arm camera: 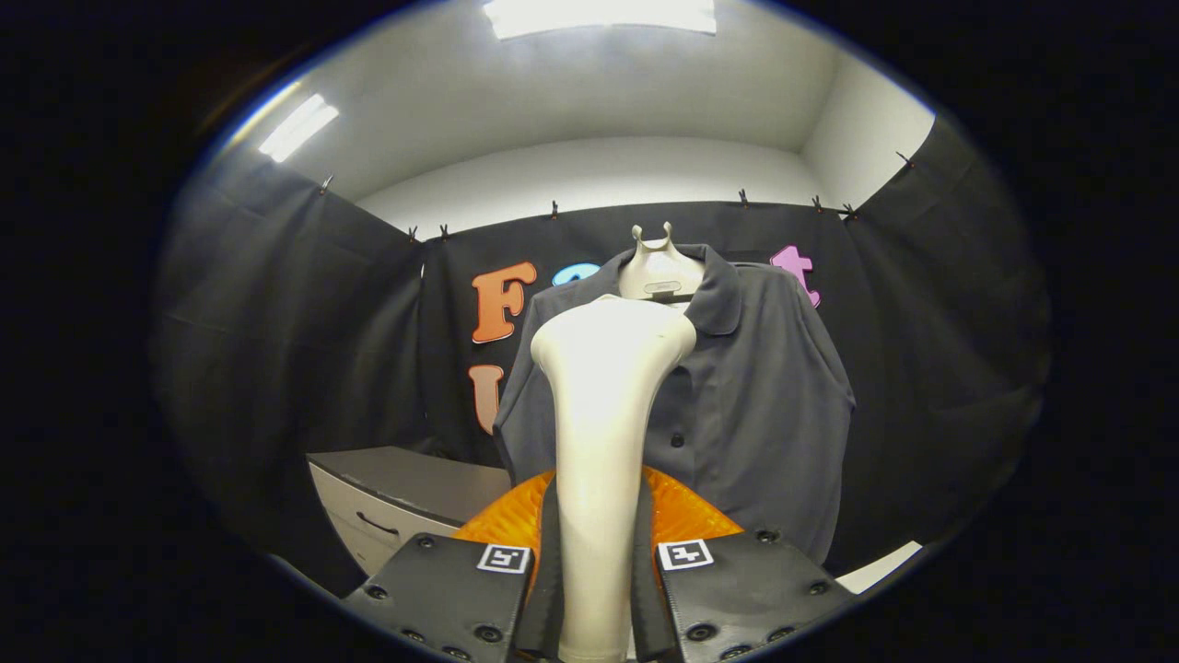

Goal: Iron the clothes twice with a garment steamer, once on the left side and once on the right side.

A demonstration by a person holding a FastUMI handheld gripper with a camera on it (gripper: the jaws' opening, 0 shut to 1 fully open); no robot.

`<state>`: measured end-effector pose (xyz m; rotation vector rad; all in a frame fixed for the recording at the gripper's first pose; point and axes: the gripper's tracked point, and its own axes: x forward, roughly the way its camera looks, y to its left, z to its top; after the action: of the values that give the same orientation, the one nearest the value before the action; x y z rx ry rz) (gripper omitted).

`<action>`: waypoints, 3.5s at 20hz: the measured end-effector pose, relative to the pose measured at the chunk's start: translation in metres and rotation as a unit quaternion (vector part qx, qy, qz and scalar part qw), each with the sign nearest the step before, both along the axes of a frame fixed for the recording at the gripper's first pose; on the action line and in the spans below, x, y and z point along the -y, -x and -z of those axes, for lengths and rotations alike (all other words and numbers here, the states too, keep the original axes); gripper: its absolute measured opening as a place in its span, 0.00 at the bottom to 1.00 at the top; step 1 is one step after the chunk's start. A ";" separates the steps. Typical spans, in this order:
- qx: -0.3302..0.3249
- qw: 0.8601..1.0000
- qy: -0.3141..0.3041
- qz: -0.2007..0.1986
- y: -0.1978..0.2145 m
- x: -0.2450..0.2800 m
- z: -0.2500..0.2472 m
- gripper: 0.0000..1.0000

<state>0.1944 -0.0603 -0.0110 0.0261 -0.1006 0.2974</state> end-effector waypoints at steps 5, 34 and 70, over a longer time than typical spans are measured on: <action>-0.004 1.000 0.001 0.010 -0.032 -0.008 0.016 0.37; -0.025 0.999 0.027 0.024 -0.133 -0.039 0.072 0.37; -0.150 0.986 0.057 0.049 -0.058 -0.018 0.244 0.37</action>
<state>0.2528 -0.0420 -0.2550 -0.0477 0.2133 0.1982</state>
